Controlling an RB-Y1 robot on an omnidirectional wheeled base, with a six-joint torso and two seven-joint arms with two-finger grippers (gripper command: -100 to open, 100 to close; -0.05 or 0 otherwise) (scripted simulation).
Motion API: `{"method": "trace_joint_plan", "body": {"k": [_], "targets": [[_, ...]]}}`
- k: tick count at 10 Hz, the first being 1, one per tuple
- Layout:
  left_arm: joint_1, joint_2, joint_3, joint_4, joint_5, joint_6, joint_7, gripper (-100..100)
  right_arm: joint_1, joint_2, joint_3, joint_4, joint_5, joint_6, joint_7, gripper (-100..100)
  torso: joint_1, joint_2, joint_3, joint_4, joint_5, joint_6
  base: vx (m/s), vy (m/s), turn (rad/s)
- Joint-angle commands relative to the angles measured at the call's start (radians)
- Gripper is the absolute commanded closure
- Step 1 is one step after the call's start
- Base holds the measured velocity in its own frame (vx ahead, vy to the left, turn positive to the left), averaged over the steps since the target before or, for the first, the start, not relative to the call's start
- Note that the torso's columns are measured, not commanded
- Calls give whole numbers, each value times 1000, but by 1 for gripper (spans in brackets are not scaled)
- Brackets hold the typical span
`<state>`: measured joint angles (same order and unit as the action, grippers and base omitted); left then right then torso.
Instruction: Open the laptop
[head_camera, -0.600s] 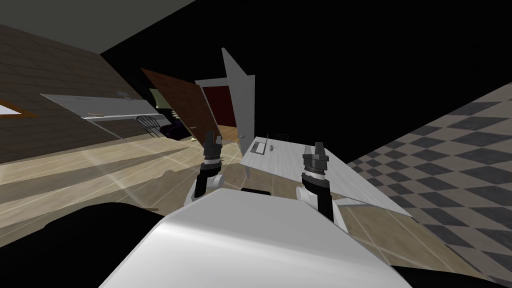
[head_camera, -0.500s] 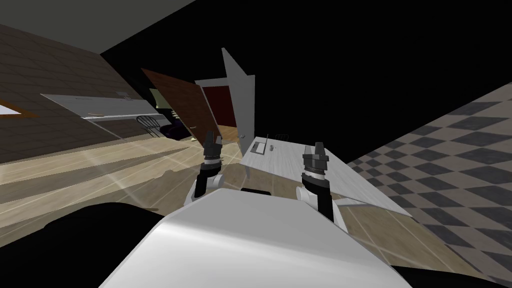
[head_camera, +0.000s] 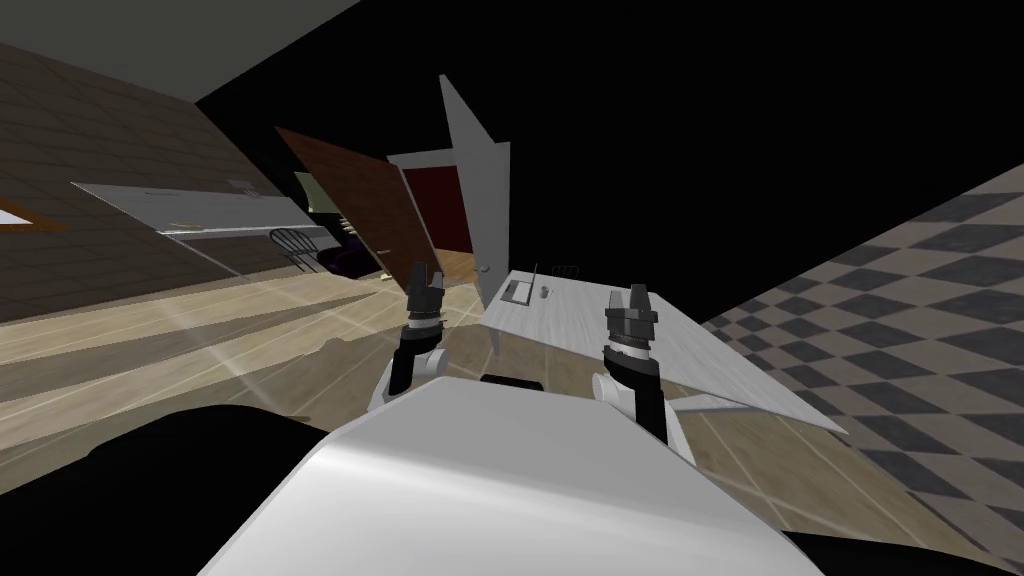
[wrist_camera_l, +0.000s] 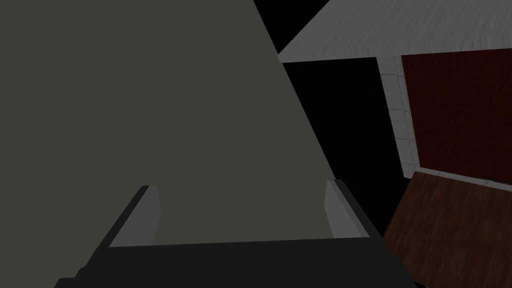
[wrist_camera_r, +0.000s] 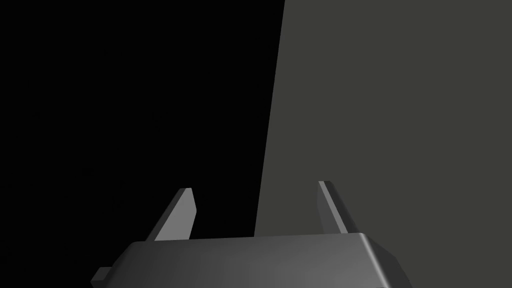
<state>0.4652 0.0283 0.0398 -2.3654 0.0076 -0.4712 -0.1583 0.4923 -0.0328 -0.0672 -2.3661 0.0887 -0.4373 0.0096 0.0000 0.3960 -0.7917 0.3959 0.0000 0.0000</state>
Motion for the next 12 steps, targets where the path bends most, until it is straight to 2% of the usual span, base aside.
{"method": "trace_joint_plan", "body": {"k": [1, 3, 4, 6, 12], "targets": [[0, 0, 0, 0, 0, 0, 0, 0, 0, 0, 0, 0, 0, 0, 0, 0, 0, 74, -147, 74, 0, 0, 0, 0, 0], [0, 0, 0, 0, 0, 0, 0, 0, 0, 0, 0, 0, 0, 0, 0, 0, 0, 222, -443, 221, 0, 0, 0, 0, 0], [0, 0, 0, 0, 0, 0, 0, 0, -3, -32, -10, 17, 15, 6, 16, -100, 0, 295, -590, 295, 0, 0, 11, 21, 71], [0, 0, 0, 0, 0, 0, 0, 0, -11, -78, -33, 54, 51, 19, 52, -100, 2, 338, -679, 338, 1, 0, 15, 57, 90], [0, 0, 0, 0, 0, 0, 0, 0, -33, -170, -107, 163, 166, 59, 168, -100, -1, 342, -684, 342, 0, 0, 28, 89, 109]]}}
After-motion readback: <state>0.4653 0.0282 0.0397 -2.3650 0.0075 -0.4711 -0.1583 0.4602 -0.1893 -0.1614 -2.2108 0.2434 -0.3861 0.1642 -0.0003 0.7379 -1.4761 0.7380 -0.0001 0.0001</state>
